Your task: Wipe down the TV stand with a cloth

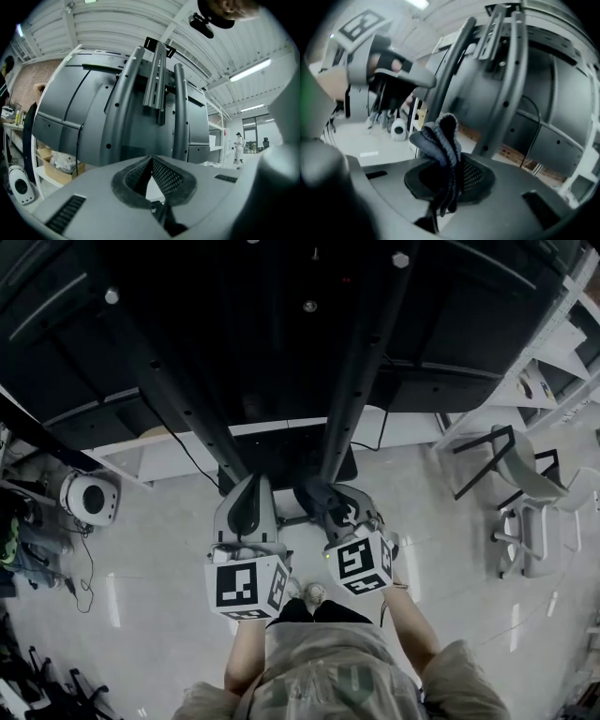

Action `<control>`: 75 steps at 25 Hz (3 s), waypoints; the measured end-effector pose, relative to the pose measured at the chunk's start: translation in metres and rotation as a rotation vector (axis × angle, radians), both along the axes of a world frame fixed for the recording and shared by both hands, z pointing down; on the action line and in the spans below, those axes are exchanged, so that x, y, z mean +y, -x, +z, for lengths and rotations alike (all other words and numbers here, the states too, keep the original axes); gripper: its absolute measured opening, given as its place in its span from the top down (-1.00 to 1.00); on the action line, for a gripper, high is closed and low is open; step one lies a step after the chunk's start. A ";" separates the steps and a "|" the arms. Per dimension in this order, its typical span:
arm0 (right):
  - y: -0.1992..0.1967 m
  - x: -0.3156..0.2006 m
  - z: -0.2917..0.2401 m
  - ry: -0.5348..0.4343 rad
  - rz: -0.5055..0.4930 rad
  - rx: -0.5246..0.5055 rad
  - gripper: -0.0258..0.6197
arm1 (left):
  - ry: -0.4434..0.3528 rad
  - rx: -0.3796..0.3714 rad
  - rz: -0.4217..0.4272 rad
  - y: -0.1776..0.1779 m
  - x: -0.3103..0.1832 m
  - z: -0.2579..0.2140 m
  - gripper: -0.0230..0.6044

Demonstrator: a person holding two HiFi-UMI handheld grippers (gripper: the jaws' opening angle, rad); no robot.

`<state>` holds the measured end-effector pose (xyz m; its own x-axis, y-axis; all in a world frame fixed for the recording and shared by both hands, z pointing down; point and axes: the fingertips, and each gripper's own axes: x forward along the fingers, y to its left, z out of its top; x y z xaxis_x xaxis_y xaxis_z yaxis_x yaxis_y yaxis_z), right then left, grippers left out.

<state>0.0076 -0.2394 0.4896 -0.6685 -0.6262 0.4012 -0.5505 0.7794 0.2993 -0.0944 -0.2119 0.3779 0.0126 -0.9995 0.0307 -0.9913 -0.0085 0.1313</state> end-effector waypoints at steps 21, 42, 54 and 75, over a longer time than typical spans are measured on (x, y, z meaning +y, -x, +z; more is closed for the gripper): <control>-0.012 0.023 -0.119 0.159 0.125 -0.696 0.74 | -0.035 -0.080 -0.093 0.015 0.040 -0.028 0.88; 0.083 0.050 -0.198 -0.225 0.212 -0.447 0.75 | -0.170 -0.068 0.040 0.100 0.044 -0.076 0.88; 0.139 0.063 -0.430 -0.986 0.098 -0.085 0.75 | -0.183 -0.095 0.003 0.112 0.050 -0.081 0.88; 0.198 0.003 -0.507 -1.229 0.245 0.369 0.75 | -0.180 -0.062 -0.081 0.155 0.074 -0.074 0.88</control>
<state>-0.1909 -0.2366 -0.0173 -0.4596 -0.8014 -0.3829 -0.3709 -0.2185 0.9026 -0.2492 -0.1382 0.3037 -0.0642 -0.9866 -0.1499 -0.9958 0.0536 0.0739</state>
